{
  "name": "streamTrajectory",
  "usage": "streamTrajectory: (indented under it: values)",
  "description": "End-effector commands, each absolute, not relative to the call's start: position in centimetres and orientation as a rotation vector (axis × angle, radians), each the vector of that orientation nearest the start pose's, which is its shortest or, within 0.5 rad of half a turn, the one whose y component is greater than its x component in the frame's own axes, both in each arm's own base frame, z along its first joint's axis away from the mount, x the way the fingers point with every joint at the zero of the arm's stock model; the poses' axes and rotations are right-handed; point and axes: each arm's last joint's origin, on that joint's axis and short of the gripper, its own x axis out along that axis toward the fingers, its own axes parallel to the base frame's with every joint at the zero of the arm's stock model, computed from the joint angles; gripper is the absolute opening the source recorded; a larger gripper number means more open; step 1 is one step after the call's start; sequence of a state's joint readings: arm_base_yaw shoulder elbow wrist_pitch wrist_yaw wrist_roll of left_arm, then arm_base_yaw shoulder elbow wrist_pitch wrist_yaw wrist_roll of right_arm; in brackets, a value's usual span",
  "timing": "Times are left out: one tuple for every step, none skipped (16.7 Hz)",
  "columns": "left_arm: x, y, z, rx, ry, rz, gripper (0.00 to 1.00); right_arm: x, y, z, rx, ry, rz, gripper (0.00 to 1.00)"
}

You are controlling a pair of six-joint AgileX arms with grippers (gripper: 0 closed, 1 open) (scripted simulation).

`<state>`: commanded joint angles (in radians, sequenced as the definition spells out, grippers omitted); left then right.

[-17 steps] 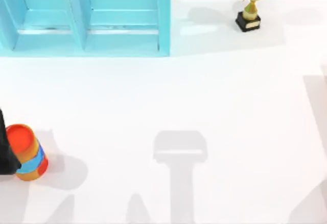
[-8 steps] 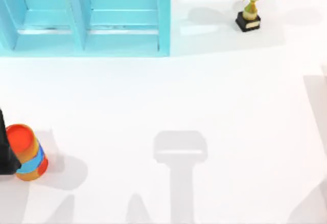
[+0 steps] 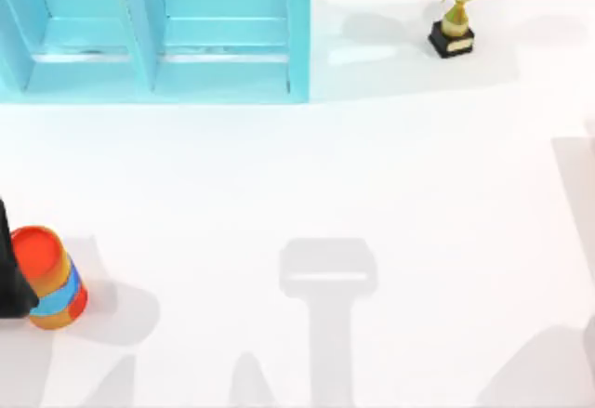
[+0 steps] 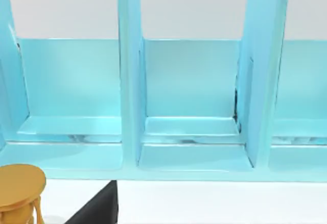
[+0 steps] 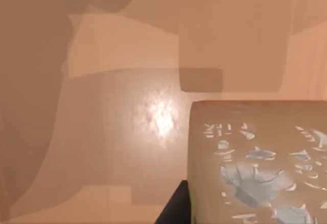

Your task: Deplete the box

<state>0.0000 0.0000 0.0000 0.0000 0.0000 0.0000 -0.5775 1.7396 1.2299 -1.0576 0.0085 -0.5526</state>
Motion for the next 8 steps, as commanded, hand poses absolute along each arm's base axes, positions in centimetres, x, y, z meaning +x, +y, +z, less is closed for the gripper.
streamTrajectory:
  values:
    - [10.6, -0.1, 16.0, 0.0, 0.0, 0.0, 1.0, 26.4, -16.9, 20.7, 0.012, 1.576, -0.022, 0.0]
    - [10.6, -0.1, 16.0, 0.0, 0.0, 0.0, 1.0, 26.3, -16.9, 22.0, 0.014, 1.579, -0.02, 0.0]
    - [10.6, -0.1, 16.0, 0.0, 0.0, 0.0, 1.0, 26.2, -16.8, 23.3, 0.015, 1.581, -0.019, 0.0]
    - [10.6, -0.1, 16.0, 0.0, 0.0, 0.0, 1.0, 26.1, -16.7, 24.5, 0.015, 1.58, -0.02, 0.0]
    - [10.6, -0.1, 16.0, 0.0, 0.0, 0.0, 1.0, 25.9, -16.6, 25.6, 0.014, 1.577, -0.021, 0.0]
    - [10.6, -0.1, 16.0, 0.0, 0.0, 0.0, 1.0, 25.8, -16.5, 26.5, 0.012, 1.573, -0.023, 0.0]
    - [10.6, -0.1, 16.0, 0.0, 0.0, 0.0, 1.0, 25.7, -16.4, 27.1, 0.01, 1.569, -0.024, 0.0]
    - [10.6, -0.1, 16.0, 0.0, 0.0, 0.0, 1.0, 25.7, -16.4, 27.3, 0.01, 1.568, -0.025, 0.0]
